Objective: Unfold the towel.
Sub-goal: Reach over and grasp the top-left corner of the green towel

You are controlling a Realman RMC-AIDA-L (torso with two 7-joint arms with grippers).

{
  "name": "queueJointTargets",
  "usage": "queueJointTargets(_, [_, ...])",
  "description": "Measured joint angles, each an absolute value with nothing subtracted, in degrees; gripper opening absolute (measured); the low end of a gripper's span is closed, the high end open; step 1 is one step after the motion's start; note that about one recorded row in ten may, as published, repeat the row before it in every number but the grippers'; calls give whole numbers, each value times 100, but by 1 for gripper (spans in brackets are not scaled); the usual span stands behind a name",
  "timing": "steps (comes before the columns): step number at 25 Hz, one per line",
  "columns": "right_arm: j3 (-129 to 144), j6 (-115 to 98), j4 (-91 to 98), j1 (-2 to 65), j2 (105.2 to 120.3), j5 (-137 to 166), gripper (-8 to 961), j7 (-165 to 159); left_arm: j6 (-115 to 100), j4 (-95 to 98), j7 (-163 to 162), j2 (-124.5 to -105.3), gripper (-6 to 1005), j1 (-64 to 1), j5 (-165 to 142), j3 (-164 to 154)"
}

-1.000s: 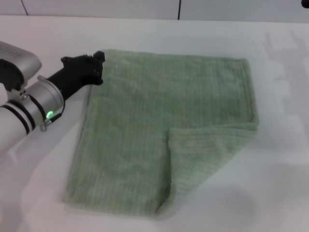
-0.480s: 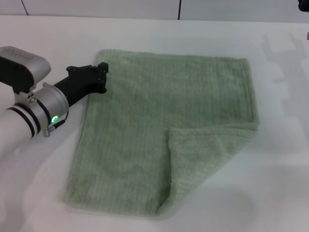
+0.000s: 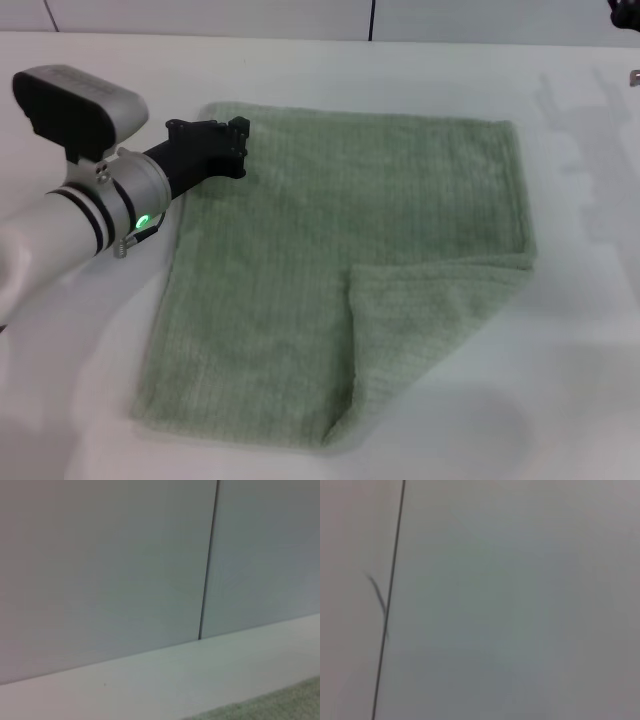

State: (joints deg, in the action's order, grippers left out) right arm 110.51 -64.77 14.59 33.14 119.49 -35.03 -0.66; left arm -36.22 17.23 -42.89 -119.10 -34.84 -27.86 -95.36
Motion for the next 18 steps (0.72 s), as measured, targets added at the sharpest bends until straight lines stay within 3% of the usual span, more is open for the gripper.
queueJointTargets(18, [11091,-6477,1468,3352,11950,-3504,729,-64,-3085,1572,-4254,-11909,-1,-3740,-2787,-9600])
